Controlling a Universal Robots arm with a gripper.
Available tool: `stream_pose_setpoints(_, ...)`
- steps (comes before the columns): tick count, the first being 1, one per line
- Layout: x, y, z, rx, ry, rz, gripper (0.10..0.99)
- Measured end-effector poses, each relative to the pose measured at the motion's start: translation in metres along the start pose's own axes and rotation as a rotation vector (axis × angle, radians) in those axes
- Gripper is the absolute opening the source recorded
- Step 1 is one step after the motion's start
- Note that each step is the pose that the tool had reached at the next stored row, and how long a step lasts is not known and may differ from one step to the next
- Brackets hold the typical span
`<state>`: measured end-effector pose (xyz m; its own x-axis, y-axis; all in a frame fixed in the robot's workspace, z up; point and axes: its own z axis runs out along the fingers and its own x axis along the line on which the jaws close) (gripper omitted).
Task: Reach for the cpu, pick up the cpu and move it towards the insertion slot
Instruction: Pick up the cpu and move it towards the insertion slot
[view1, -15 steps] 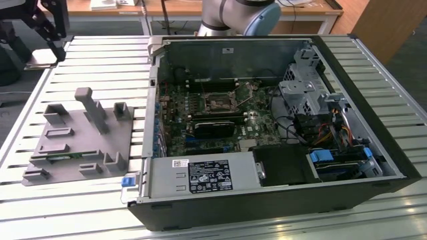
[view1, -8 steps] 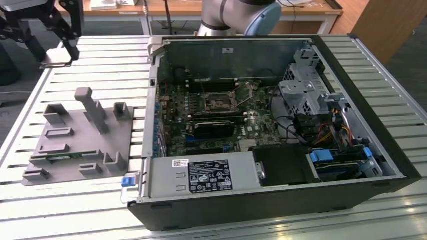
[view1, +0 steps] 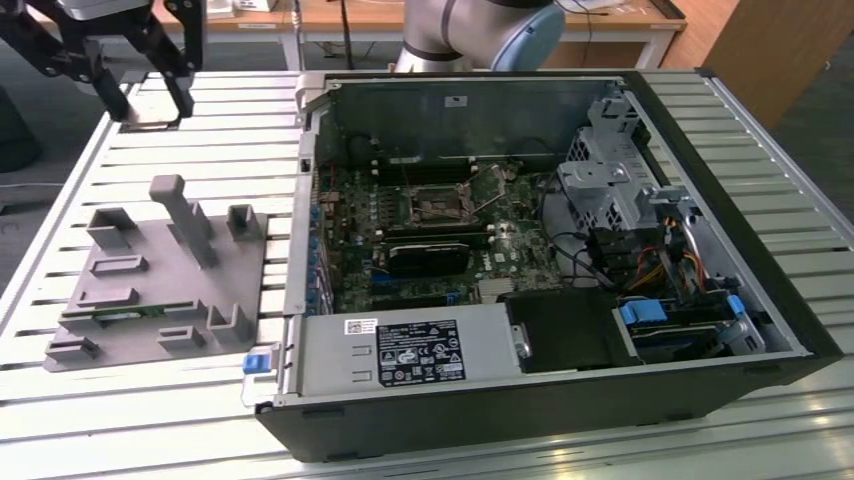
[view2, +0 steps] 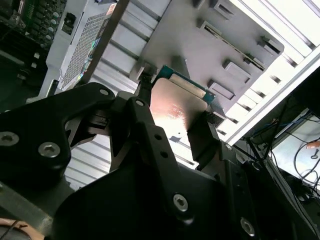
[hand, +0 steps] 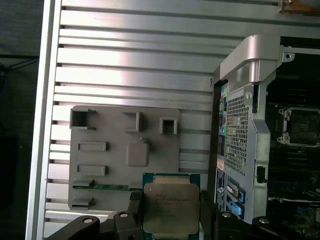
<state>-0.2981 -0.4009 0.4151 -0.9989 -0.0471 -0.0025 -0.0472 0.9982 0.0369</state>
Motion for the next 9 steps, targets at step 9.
stream_pose_setpoints(9, -0.0294, 0.0081, 0.0014, 0.000, -0.0002, 0.000, 0.541)
